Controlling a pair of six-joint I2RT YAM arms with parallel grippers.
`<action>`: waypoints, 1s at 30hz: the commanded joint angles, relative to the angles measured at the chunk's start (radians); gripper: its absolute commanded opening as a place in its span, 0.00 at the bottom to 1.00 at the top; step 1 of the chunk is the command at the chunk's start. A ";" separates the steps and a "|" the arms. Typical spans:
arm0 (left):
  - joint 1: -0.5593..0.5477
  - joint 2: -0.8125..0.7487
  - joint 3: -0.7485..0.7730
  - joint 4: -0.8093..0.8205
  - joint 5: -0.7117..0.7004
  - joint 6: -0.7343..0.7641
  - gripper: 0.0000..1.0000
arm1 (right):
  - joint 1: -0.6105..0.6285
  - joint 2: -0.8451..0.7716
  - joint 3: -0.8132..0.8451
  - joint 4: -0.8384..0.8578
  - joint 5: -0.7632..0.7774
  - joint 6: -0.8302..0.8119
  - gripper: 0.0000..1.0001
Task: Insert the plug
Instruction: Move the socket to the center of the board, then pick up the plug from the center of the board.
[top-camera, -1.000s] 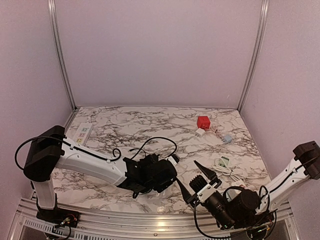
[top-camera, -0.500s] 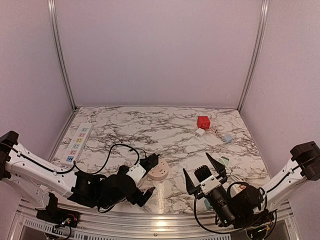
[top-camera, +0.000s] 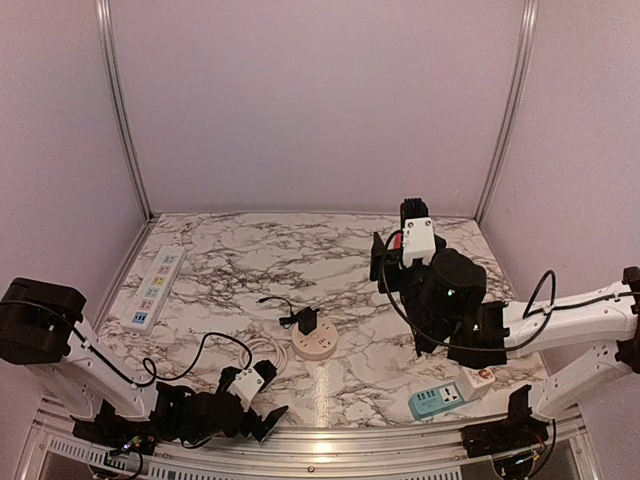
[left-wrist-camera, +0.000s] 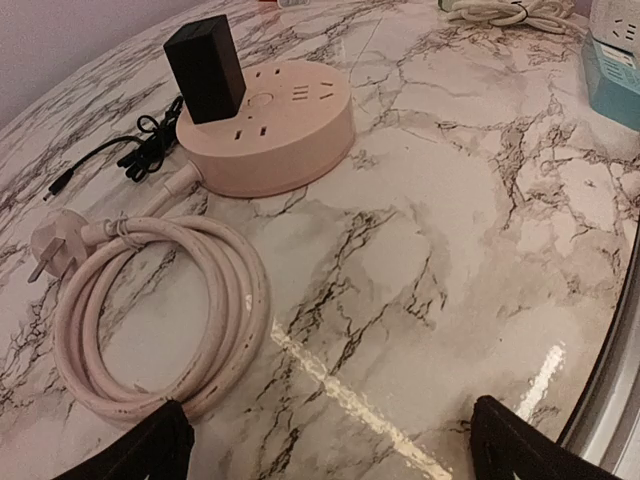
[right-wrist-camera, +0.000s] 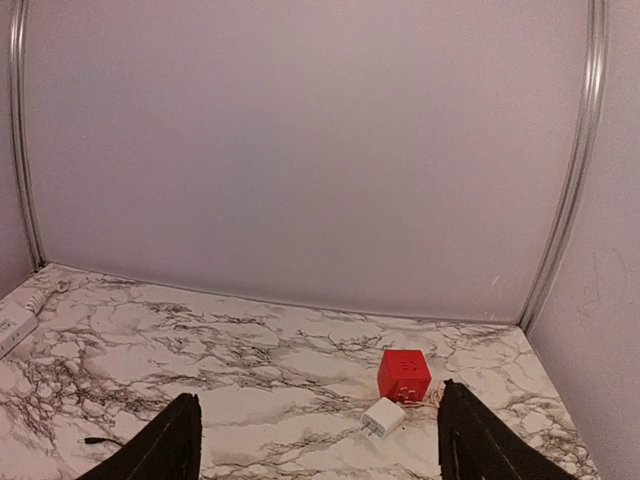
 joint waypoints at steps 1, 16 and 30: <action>-0.011 0.116 -0.079 0.334 0.014 -0.016 0.99 | -0.220 0.052 0.102 -0.376 -0.236 0.323 0.76; -0.049 0.253 -0.195 0.718 -0.054 -0.002 0.99 | -0.558 0.574 0.447 -0.406 -0.322 0.411 0.78; -0.159 0.209 -0.181 0.740 -0.180 0.124 0.99 | -0.741 0.793 0.540 -0.502 -0.485 0.688 0.79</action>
